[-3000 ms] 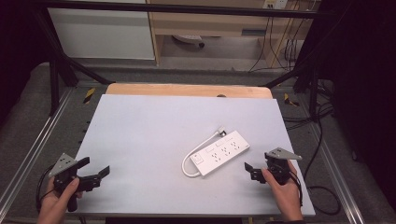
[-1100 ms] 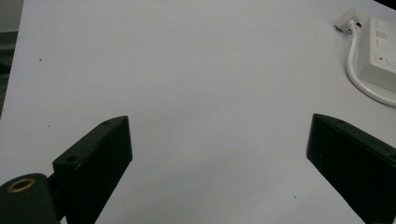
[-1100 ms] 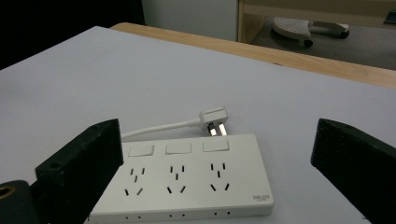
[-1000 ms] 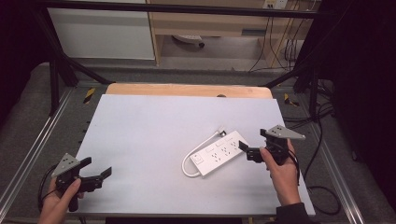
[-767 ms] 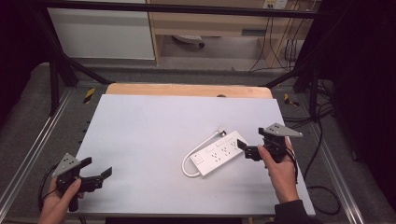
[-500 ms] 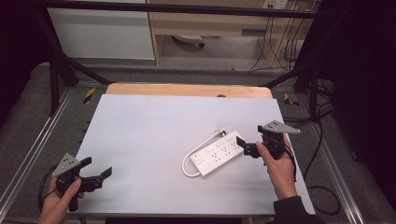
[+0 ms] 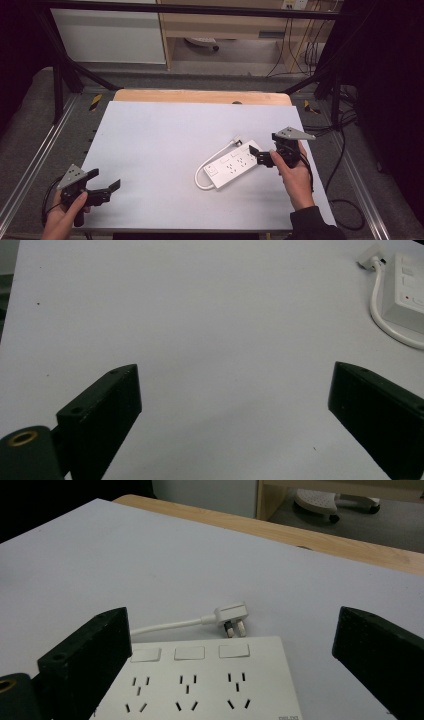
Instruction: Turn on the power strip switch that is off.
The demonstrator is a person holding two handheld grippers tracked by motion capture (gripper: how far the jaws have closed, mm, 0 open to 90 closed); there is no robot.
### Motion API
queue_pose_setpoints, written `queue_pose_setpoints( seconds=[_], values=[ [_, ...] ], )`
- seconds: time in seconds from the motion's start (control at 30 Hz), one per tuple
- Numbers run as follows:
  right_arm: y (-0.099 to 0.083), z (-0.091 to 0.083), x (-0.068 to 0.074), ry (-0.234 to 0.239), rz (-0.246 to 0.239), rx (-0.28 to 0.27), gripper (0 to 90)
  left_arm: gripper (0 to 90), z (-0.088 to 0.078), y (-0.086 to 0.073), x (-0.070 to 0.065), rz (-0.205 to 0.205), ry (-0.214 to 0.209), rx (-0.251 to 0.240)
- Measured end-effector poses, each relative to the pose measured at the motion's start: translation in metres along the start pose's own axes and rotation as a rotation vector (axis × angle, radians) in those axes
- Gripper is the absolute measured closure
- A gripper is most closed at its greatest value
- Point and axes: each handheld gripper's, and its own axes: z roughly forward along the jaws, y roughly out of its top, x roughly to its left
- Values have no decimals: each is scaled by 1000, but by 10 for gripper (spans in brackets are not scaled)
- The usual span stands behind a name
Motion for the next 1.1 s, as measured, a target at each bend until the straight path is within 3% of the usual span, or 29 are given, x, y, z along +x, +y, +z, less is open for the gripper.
queue_pose_setpoints(
  seconds=[1.1],
  values=[
    [13,34,20,52,-19,49,37,69,2,0,-2,9,-10,10]
  ],
)
